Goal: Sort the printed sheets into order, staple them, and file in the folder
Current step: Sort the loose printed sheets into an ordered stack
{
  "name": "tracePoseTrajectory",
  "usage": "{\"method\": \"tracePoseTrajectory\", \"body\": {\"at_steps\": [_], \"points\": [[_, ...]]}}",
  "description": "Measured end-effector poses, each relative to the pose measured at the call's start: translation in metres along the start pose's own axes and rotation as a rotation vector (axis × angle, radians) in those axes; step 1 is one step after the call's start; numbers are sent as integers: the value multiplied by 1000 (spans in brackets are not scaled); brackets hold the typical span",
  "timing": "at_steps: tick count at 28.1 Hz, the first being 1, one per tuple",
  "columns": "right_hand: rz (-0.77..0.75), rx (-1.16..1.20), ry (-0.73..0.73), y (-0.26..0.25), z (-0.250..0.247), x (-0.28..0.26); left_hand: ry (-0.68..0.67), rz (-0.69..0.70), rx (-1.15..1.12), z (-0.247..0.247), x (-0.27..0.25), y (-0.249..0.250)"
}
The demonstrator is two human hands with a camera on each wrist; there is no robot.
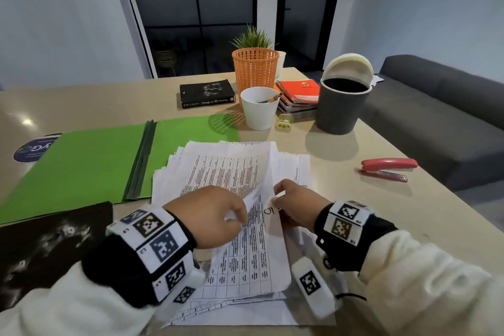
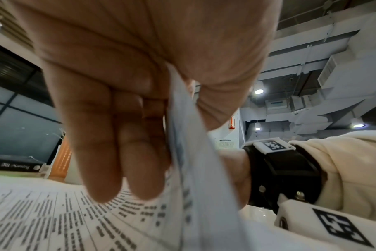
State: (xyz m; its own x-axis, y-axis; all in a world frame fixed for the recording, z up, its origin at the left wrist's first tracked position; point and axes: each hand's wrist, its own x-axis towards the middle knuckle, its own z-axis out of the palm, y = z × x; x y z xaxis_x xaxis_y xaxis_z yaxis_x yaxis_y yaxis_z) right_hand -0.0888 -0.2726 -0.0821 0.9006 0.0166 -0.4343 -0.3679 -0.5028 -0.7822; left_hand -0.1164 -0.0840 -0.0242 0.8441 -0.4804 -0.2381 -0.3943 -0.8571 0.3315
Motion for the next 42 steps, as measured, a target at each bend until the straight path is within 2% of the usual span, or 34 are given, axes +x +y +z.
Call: {"method": "tracePoseTrajectory", "body": {"at_steps": [2, 8, 10, 13, 18, 24, 28, 32, 35, 38, 42], "points": [[1, -3, -31, 3, 1, -3, -50, -9, 18, 8, 4, 0], [13, 217, -137, 10, -1, -16, -266, 22, 6, 21, 4, 7], [18, 296, -156, 9, -2, -22, -285, 33, -16, 22, 5, 10], [1, 345, -192, 4, -1, -29, -224, 24, -51, 23, 13, 12], [-42, 390, -276, 0, -1, -32, -49, -181, -156, 22, 30, 9], [-92, 310, -276, 1, 5, -38, -148, -251, -167, 21, 37, 13], [-131, 224, -253, 6, 1, -38, -158, -212, -239, 25, 38, 7], [-127, 132, -148, 14, -13, -31, -124, -230, -323, 24, 33, 1], [-63, 233, -75, 19, -23, -24, -129, -227, -343, 20, 31, 0], [-21, 383, -90, 21, -29, -24, -122, -190, -317, 21, 33, -1], [-2, 435, -94, 26, -30, -25, -119, -226, -211, 28, 36, 2]]}}
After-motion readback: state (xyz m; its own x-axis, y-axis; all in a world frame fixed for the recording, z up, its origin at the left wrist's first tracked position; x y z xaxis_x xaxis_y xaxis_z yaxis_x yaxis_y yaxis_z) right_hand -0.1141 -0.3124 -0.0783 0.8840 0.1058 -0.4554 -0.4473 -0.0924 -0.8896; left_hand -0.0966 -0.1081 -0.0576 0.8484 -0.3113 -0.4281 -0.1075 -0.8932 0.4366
